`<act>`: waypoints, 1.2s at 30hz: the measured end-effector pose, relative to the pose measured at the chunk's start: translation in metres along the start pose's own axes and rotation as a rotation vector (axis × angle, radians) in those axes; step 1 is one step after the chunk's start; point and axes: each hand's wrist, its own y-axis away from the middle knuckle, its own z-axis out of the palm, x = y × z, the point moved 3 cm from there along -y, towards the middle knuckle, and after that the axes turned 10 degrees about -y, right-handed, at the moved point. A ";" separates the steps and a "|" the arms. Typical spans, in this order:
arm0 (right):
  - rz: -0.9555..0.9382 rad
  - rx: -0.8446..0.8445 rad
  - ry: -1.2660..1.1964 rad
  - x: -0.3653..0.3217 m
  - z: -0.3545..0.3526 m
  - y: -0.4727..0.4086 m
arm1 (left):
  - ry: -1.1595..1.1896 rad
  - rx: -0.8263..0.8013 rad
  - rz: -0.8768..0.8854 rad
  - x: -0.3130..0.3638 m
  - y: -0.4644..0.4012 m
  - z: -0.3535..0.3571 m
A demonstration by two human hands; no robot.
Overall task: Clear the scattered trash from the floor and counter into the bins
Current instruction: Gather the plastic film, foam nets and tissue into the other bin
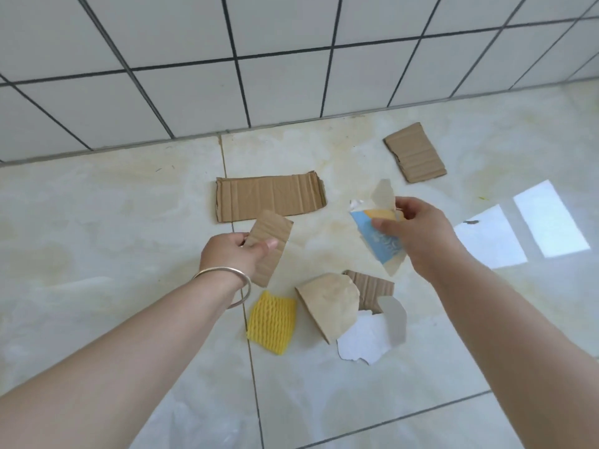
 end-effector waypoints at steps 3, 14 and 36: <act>0.116 0.037 -0.063 0.040 -0.027 0.022 | -0.059 -0.188 0.120 0.010 0.020 0.034; 0.195 0.238 0.015 0.137 -0.014 0.081 | -0.820 -0.280 0.290 0.003 0.022 0.107; 0.379 0.175 0.357 0.117 -0.025 0.124 | -0.362 -0.061 0.337 -0.005 0.048 -0.031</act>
